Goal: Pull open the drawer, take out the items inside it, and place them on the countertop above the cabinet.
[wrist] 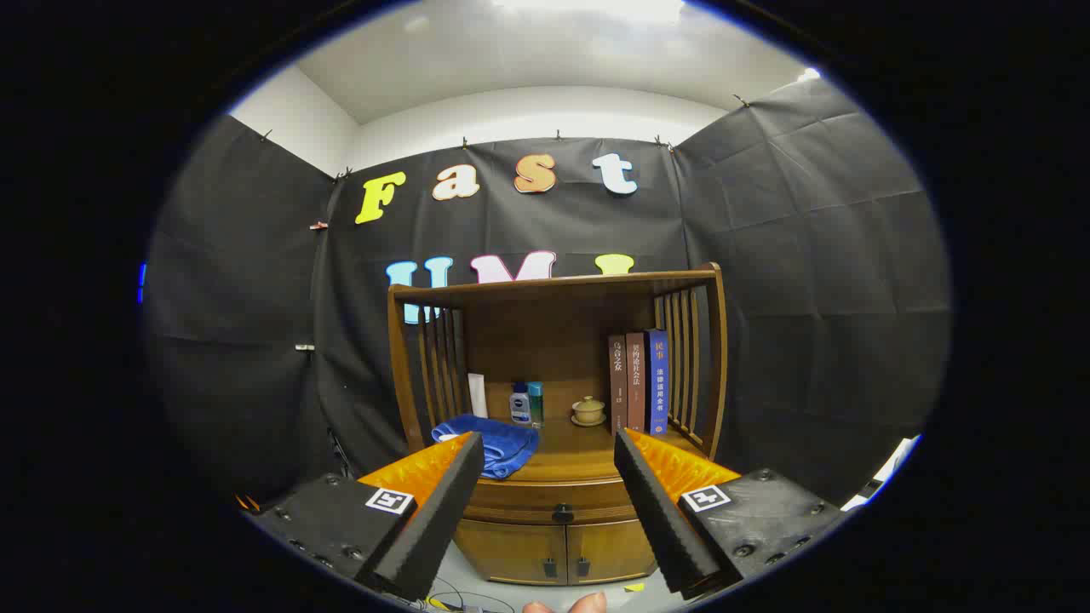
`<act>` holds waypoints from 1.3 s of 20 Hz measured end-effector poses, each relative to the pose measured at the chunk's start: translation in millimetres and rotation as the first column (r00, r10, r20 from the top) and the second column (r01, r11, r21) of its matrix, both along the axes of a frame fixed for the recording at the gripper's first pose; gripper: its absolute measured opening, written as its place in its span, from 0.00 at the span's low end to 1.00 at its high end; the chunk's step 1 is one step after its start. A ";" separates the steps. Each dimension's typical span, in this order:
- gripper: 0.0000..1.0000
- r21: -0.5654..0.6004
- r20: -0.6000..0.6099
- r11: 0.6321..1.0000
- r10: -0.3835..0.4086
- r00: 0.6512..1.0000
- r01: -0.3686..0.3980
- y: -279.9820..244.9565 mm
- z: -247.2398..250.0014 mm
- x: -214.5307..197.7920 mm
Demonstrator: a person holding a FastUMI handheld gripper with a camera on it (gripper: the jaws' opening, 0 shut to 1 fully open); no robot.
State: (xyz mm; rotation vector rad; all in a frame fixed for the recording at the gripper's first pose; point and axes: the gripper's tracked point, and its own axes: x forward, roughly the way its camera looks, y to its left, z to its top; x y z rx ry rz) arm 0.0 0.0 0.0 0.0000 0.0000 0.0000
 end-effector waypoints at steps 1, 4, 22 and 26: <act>0.99 -0.001 0.000 1.000 0.000 1.000 0.000 0.2 0.1 -0.4; 0.99 -0.001 0.001 1.000 -0.002 1.000 0.002 -0.5 0.2 0.3; 0.99 -0.052 0.000 0.998 -0.023 1.000 0.023 7.0 -61.2 52.4; 0.99 -0.033 -0.066 0.999 -0.020 0.998 0.018 1.8 -133.5 99.7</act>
